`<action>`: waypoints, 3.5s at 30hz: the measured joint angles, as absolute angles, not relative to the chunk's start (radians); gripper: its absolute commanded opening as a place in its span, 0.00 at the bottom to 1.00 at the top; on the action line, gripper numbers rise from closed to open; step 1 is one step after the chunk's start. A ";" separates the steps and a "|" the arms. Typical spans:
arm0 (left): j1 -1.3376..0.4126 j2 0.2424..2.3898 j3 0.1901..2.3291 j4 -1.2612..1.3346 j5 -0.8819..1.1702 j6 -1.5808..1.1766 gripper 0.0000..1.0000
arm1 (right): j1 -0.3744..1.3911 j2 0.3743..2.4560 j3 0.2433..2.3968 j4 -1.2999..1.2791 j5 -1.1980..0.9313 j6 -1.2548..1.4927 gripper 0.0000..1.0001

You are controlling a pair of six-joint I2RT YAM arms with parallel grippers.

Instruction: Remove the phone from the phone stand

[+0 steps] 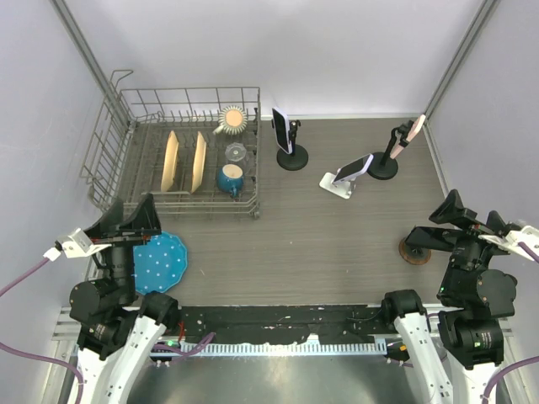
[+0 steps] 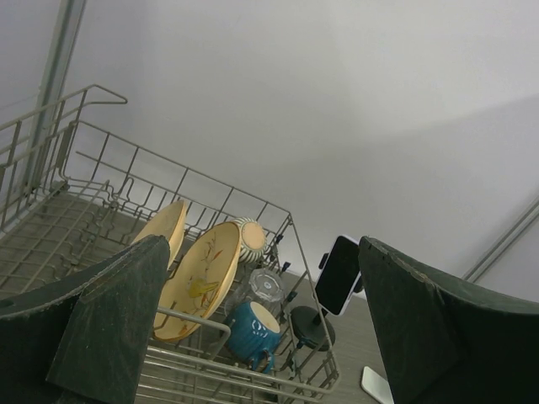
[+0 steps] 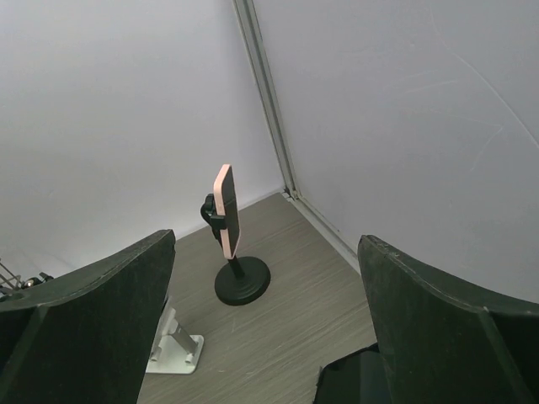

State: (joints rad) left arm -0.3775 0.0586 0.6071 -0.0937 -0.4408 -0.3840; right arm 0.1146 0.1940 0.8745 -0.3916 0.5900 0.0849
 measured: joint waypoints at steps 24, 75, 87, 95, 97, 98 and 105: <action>-0.378 0.010 0.605 -0.166 -0.432 -0.370 1.00 | 0.115 0.685 1.048 -0.544 0.434 0.292 1.00; -0.439 0.010 0.605 -0.176 -0.429 -0.310 1.00 | 0.189 1.334 0.965 -0.270 0.249 0.809 0.24; -0.439 0.010 0.593 -0.169 -0.344 -0.297 1.00 | 0.190 1.223 0.943 -0.289 0.255 0.801 0.01; -0.439 0.063 0.605 -0.171 -0.278 -0.284 1.00 | 0.190 1.067 0.944 -0.307 0.163 0.740 0.01; -0.439 0.150 0.637 -0.181 -0.237 -0.286 1.00 | 0.190 1.024 0.944 -0.310 0.117 0.717 0.01; -0.439 0.206 0.659 -0.190 -0.213 -0.286 1.00 | 0.190 1.005 0.944 -0.309 0.086 0.705 0.01; -0.439 0.548 0.821 -0.316 -0.050 -0.284 1.00 | 0.195 0.926 0.936 -0.323 -0.159 0.637 0.01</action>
